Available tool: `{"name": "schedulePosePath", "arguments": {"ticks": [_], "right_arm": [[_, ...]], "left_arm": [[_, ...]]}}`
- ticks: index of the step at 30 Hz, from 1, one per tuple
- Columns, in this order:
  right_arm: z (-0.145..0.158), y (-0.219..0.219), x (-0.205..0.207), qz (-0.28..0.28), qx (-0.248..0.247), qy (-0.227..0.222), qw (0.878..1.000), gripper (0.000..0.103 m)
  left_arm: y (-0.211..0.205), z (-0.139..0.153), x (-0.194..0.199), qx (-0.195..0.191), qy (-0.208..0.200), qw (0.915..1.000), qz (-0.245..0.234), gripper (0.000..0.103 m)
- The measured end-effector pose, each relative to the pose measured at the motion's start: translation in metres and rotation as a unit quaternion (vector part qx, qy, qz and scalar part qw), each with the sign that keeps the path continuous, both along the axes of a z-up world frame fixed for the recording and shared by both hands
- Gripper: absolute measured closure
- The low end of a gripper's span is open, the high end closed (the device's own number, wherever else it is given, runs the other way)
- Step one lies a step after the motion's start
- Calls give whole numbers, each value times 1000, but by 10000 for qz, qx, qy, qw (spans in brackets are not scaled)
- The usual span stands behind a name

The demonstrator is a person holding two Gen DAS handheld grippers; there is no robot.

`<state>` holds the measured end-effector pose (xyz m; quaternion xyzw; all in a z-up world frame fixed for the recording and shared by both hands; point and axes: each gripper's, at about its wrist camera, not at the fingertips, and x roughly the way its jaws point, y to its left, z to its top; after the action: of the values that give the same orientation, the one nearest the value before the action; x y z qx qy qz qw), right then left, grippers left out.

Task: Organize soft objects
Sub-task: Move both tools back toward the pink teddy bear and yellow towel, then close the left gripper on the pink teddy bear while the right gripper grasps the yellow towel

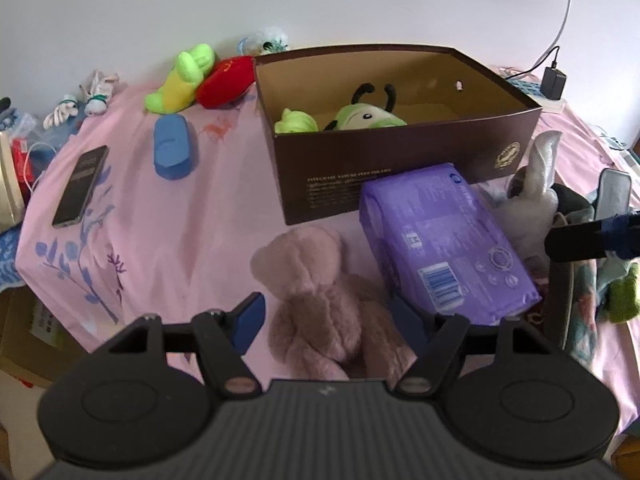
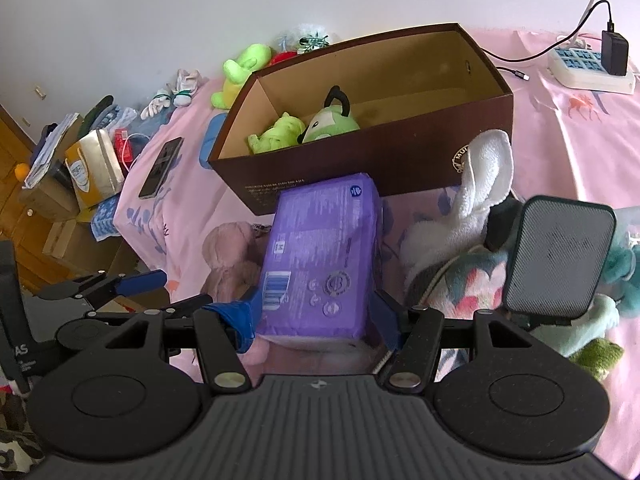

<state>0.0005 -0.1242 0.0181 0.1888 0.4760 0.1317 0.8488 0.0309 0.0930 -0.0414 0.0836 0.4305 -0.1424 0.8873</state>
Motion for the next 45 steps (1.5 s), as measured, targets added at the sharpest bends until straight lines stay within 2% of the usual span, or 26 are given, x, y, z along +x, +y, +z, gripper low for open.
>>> {"name": "schedulePosePath", "arguments": {"ticks": [9, 17, 21, 25, 29, 33, 36, 41, 43, 45], "right_arm": [[-4, -21, -24, 154, 152, 89, 9997, 58], [-21, -30, -56, 715, 16, 337, 9969, 58], [-33, -38, -68, 739, 83, 513, 9959, 58], [-46, -49, -75, 529, 293, 717, 9956, 57], [-54, -50, -82, 506, 380, 793, 9948, 57], [-63, -49, -83, 486, 441, 912, 9937, 57], [-67, -46, -81, 511, 515, 1005, 9923, 57], [-70, -35, -78, 641, 440, 1078, 9911, 57], [-70, -29, -76, 706, 392, 1064, 9910, 55], [-70, -23, -74, 770, 268, 1012, 9915, 55]], "left_arm": [[5, -7, -20, 14, 69, 10000, -64, 28], [-16, -21, -46, -6, 370, 9990, -259, 28], [-33, -27, -57, 4, 556, 9973, -481, 28], [-43, -27, -66, 12, 566, 9967, -579, 28], [-34, -21, -59, -92, 510, 9982, -290, 28], [-15, -11, -40, -234, 254, 9991, 231, 27], [-2, -16, -23, -235, 214, 9979, 566, 26], [18, -47, 3, -719, 852, 9902, 840, 24], [24, -51, 5, -1032, 945, 9861, 893, 24], [25, -52, 7, -1135, 1000, 9844, 901, 24]]}}
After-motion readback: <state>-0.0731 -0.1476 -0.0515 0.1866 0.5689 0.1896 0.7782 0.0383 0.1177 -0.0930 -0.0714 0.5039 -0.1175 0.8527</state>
